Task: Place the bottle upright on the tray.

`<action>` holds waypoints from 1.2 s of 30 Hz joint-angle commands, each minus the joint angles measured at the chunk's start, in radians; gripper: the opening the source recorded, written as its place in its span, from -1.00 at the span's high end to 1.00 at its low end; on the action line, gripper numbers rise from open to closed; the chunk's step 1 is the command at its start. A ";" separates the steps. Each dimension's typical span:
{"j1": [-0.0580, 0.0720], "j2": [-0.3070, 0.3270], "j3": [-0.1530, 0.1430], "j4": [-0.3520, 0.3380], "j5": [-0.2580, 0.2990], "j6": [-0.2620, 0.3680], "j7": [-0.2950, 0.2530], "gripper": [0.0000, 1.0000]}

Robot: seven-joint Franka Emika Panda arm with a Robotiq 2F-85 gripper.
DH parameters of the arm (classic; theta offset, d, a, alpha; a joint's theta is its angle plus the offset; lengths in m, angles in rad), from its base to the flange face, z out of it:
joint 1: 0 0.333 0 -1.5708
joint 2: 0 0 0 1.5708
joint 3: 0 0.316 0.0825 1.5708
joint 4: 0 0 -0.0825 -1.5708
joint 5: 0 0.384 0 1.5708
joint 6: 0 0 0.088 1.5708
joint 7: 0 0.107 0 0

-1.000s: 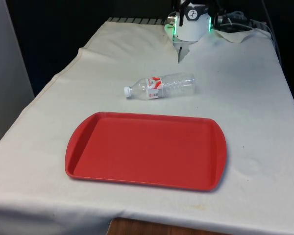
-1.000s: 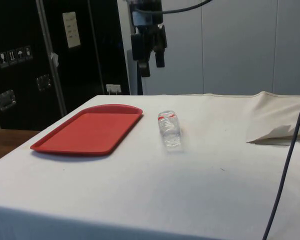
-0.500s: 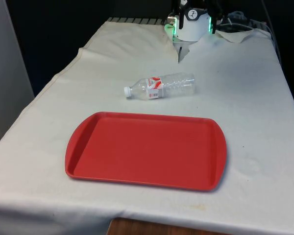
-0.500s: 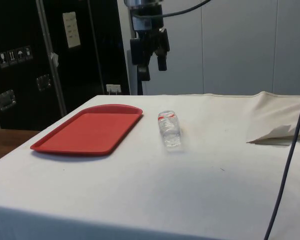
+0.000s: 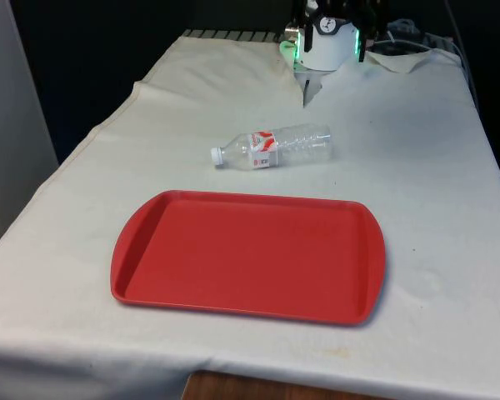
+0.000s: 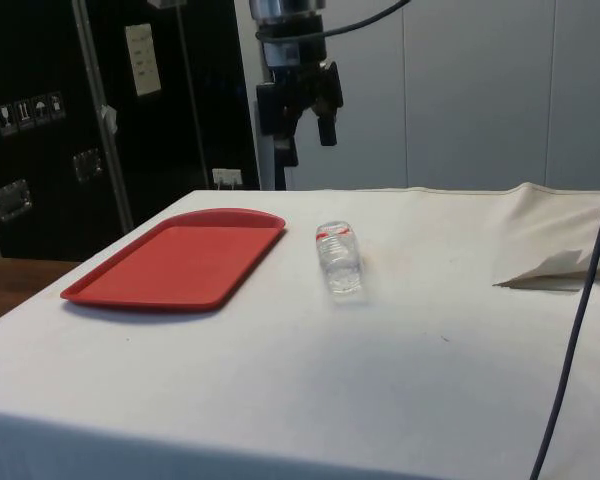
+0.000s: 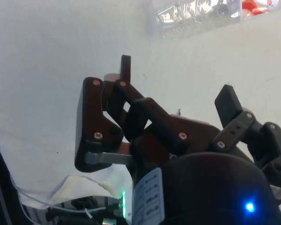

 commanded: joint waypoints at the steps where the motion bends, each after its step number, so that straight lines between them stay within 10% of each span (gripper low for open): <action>1: -0.001 0.007 0.000 0.005 -0.003 0.004 0.014 -1.00; 36: -0.022 0.062 -0.004 0.046 0.003 0.002 0.154 -1.00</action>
